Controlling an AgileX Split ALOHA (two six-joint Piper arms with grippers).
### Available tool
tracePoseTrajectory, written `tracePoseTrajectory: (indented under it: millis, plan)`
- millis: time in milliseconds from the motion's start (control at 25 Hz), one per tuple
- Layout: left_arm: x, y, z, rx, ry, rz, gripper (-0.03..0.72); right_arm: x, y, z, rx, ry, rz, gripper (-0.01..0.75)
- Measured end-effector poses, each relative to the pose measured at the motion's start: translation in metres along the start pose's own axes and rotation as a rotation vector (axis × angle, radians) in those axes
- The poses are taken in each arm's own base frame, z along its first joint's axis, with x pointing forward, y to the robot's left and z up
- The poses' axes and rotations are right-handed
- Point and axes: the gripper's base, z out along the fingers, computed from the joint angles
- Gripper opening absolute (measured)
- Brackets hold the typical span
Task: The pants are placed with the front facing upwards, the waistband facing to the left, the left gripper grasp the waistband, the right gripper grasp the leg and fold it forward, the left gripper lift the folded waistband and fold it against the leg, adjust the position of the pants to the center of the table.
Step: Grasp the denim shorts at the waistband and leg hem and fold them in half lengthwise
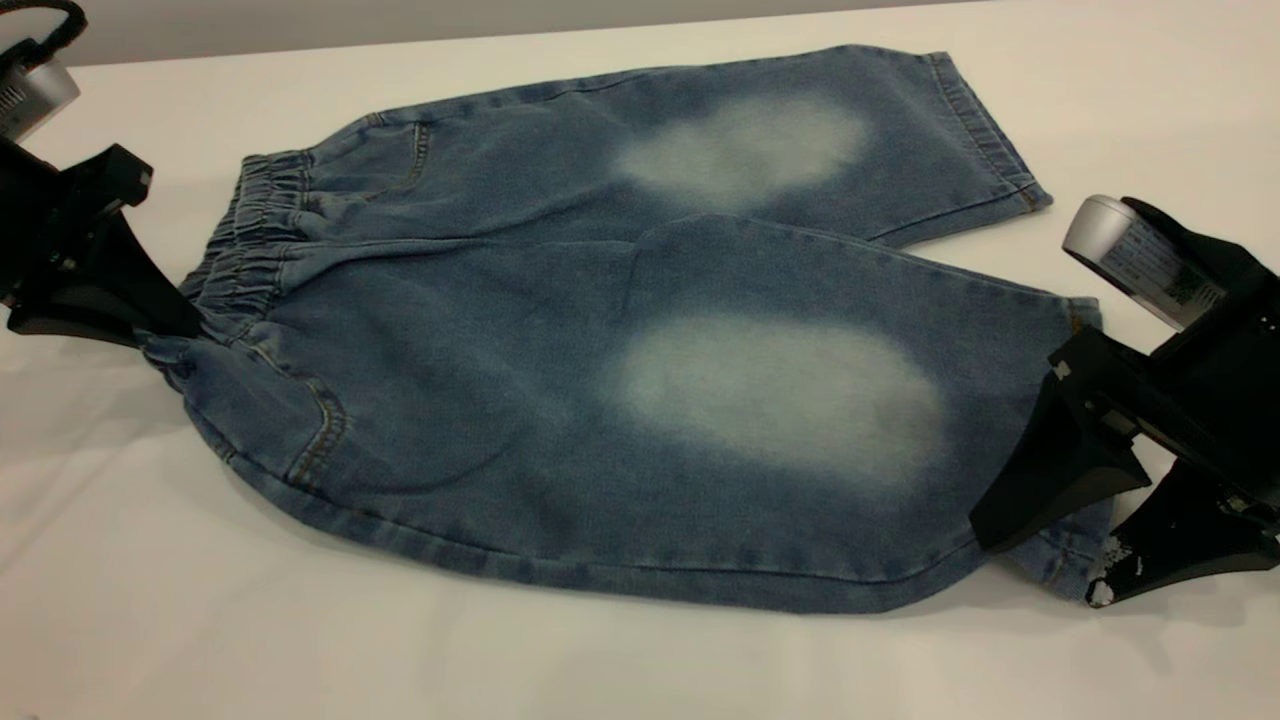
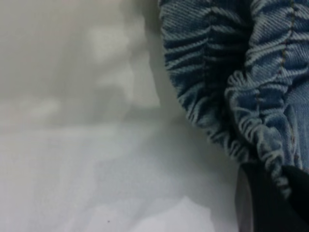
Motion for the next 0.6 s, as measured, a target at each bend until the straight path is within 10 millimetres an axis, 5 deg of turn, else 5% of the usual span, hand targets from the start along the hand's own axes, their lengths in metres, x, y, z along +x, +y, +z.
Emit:
tracePoseTrajectory:
  millis: [240, 600]
  plan:
    - [0.0000, 0.0000, 0.0000, 0.000, 0.000, 0.000, 0.095, -0.0007, -0.0004, 0.0000, 0.004, -0.007, 0.005, 0.512]
    - [0.0001, -0.0001, 0.0000, 0.001, 0.001, 0.000, 0.095, -0.0029, -0.0047, -0.0002, 0.051, -0.033, 0.028, 0.358]
